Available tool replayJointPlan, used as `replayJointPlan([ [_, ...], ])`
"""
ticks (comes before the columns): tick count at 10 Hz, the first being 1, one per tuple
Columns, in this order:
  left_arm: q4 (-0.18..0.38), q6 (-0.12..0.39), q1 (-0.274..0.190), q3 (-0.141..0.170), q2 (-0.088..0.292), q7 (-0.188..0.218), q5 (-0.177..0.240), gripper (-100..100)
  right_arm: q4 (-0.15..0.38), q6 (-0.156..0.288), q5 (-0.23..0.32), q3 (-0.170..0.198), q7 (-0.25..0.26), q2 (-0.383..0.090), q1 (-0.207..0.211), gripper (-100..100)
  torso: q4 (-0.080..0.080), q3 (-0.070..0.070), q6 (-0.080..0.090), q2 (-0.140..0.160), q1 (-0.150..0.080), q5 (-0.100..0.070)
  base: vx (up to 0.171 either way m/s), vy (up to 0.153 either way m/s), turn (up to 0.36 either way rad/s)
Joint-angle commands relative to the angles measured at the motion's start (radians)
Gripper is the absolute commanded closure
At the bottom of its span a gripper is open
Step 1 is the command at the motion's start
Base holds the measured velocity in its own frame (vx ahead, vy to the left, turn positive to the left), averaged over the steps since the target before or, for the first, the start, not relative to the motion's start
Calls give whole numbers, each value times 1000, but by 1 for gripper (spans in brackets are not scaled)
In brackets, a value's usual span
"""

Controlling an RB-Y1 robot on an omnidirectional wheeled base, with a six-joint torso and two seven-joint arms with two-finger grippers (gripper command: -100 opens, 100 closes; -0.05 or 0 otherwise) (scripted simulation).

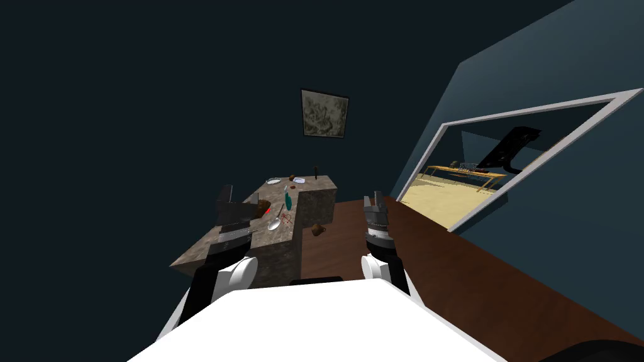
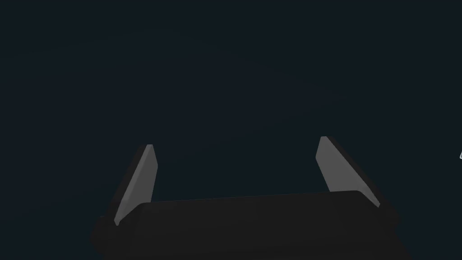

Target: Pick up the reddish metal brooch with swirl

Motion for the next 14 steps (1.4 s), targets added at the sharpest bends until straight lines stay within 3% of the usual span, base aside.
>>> replayJointPlan([
  [1, 6, 15, -7, 0, 38, -10, 0, -100, 0, 0, 0, 0, 0, 0, 0, 0, 0, 0, 0, 0, 0, 0, -6, -5, -19],
  [6, 53, 131, -56, -4, 191, -93, -1, -100, 0, 0, 0, 0, 0, 0, 0, 0, 0, 1, 0, 2, -1, 0, -22, -15, -41],
  [7, 53, 138, -56, -4, 193, -93, -1, -100, 0, 0, 0, 0, 0, 0, 0, 0, 0, 1, 0, 2, -1, 0, -19, -16, -21],
  [9, 84, 201, -85, -5, 257, -143, 1, -100, 0, 0, 0, 0, 0, 0, 0, 0, 0, 1, 0, 1, -1, 0, -23, -20, -49],
  [10, 84, 214, -85, -5, 257, -143, 1, -100, 0, 0, 0, 0, 0, 0, 0, 0, 0, 1, 0, 2, -1, 0, -20, -19, -33],
  [12, 121, 280, -121, -6, 318, -200, 3, -100, 0, 0, 0, 0, 0, 0, 0, 0, 0, 0, 0, 1, -1, 0, -21, -26, -70],
  [13, 121, 303, -121, -6, 318, -200, 3, -100, 0, 0, 0, 0, 0, 0, 0, 0, 0, 1, 0, 1, -2, 0, -24, -25, -25],
  [14, 141, 334, -141, -6, 348, -230, 5, -100, 0, 0, 0, 0, 0, 0, 0, 0, 0, 1, 0, 1, -1, 0, -23, -29, -39],
])
